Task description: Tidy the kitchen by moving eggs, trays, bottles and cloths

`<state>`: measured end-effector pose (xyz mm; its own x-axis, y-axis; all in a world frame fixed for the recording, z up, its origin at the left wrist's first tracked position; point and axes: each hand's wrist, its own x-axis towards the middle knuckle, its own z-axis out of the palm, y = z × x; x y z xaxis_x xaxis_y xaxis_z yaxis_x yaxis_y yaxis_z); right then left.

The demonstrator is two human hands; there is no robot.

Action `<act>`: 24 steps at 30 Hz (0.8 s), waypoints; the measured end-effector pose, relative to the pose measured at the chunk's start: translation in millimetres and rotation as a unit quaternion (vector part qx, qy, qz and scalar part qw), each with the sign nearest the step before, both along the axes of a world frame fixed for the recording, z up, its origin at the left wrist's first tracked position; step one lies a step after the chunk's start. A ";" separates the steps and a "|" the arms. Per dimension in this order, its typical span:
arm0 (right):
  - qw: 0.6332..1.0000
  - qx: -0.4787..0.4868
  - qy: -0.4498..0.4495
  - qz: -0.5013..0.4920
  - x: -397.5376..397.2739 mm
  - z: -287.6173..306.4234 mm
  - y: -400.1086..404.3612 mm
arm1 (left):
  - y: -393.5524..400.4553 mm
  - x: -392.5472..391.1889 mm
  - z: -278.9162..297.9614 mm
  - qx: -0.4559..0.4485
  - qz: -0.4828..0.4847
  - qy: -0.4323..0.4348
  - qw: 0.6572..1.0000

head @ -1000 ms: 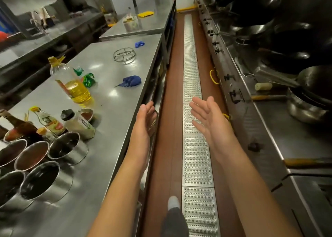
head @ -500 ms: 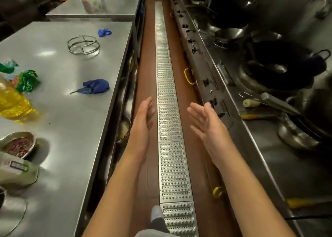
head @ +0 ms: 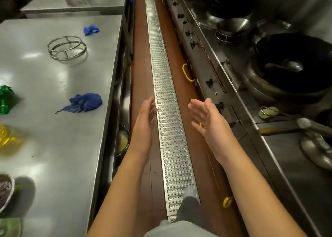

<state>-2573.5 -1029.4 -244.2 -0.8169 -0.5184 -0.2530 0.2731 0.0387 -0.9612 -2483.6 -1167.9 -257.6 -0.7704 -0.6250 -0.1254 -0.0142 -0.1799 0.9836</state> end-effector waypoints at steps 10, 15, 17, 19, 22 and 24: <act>0.996 -0.044 -0.027 0.075 -152.5 -15.9 -116.6 | -88.7 -125.1 2.2 -0.029 0.067 -0.041 0.997; 0.989 -0.080 -0.031 0.124 -223.8 -3.6 -177.1 | -128.1 -182.6 21.7 -0.036 0.108 -0.032 0.993; 0.986 -0.083 -0.028 0.143 -241.3 1.5 -195.8 | -143.7 -199.3 25.5 -0.050 0.134 -0.030 0.989; 0.983 -0.086 -0.027 0.159 -254.2 5.7 -209.0 | -155.5 -212.2 29.5 -0.055 0.154 -0.033 0.986; 0.981 -0.091 -0.029 0.167 -277.1 5.1 -224.4 | -172.9 -235.5 30.9 -0.061 0.164 -0.030 0.984; 0.983 -0.085 -0.033 0.160 -294.2 3.4 -235.0 | -186.7 -252.2 28.9 -0.059 0.162 -0.031 0.985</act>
<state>-2867.7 -1264.4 -240.8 -0.5905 -0.7851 -0.1870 0.3354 -0.0280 -0.9417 -2735.8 -1354.6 -228.8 -0.5209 -0.8500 -0.0785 -0.0357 -0.0702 0.9969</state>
